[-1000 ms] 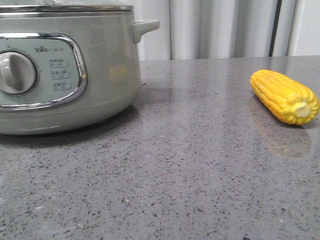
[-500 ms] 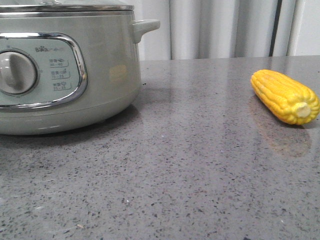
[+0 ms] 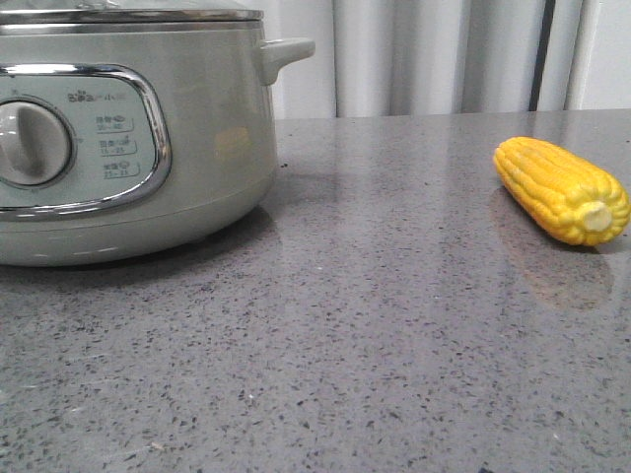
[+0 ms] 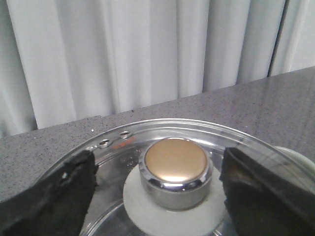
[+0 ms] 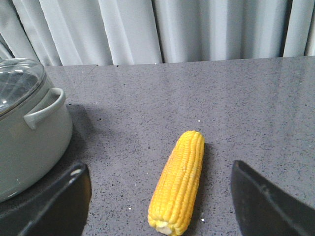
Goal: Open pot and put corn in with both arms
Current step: 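Lift the glass lid off the pot with the left gripper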
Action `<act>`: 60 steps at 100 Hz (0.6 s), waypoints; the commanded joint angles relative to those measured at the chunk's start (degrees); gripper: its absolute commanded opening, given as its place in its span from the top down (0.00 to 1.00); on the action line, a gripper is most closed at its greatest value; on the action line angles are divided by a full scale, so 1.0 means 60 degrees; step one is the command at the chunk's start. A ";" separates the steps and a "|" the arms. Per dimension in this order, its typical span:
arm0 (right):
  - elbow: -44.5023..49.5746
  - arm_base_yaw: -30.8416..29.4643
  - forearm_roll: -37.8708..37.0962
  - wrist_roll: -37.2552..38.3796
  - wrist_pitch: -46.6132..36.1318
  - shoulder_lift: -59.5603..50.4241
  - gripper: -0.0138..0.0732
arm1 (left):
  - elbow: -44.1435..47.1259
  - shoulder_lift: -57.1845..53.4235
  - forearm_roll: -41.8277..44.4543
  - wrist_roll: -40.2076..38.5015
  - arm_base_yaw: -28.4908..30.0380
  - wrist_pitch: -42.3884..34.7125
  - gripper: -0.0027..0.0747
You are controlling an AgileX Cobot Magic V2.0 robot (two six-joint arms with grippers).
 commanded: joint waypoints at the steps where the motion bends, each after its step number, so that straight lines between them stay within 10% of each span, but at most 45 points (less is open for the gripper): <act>1: -0.0355 -0.0062 -0.0128 -0.0100 -0.0733 0.0100 0.25 | -0.0459 0.0249 -0.0076 -0.0010 -0.0093 -0.1047 0.31; 60: -0.0355 -0.0062 -0.0128 -0.0100 -0.0612 0.0100 0.25 | -0.0504 0.0862 -0.0076 -0.0103 -0.0262 -0.1321 0.33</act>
